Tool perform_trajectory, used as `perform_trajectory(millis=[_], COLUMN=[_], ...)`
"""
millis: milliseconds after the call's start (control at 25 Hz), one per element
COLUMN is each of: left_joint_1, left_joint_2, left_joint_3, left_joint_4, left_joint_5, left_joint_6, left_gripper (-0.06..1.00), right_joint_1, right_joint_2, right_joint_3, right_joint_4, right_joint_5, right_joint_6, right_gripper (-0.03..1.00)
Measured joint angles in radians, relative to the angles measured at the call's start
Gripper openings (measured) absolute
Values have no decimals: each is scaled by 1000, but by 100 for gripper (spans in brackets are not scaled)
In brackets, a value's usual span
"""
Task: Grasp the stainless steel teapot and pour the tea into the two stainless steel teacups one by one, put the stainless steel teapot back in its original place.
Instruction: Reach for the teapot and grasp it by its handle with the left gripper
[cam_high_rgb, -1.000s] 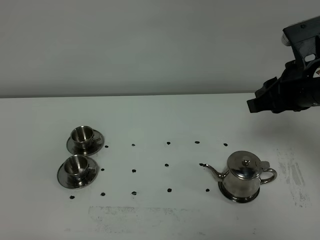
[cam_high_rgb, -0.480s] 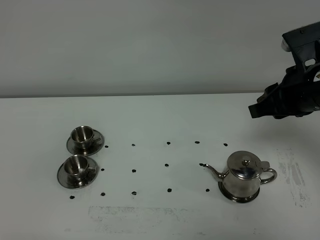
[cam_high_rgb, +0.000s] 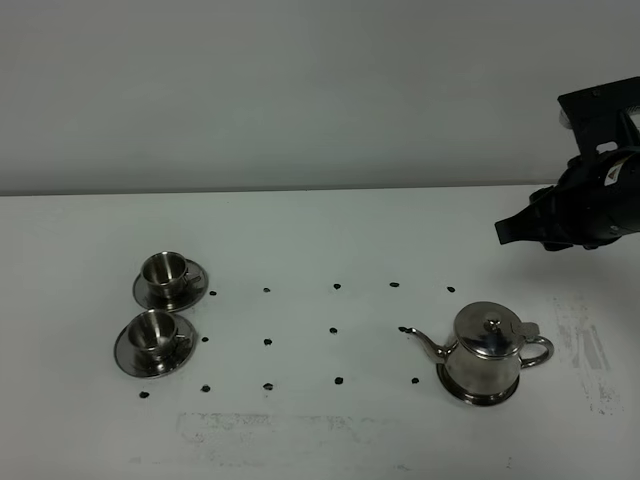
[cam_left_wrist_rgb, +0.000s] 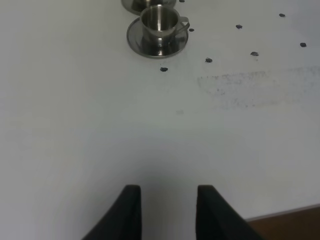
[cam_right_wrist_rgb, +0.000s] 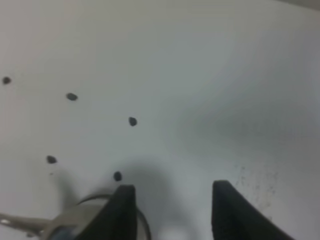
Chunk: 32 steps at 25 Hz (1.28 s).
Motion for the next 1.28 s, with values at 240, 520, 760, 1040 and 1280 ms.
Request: perform_trajectory(millis=[240,520,760,1040,1280], left_joint_1=[0,0,0,0,0], left_joint_2=[0,0,0,0,0], left_joint_3=[0,0,0,0,0], left_joint_4=[0,0,0,0,0], left_joint_5=[0,0,0,0,0], left_joint_6=[0,0,0,0,0], left_gripper=[30,30,30,30,30], right_joint_1=[-25,-67,-70,-71,-71], right_joint_2=[137,224,264,269,269], right_joint_3=[0,0,0,0,0], right_joint_4=[-7,-6,-6,2,45], right_joint_5=[-59,-99,-63,20,109], right_joint_6=[24,48,48,22,-51], right_gripper=[35,35,35,35,35])
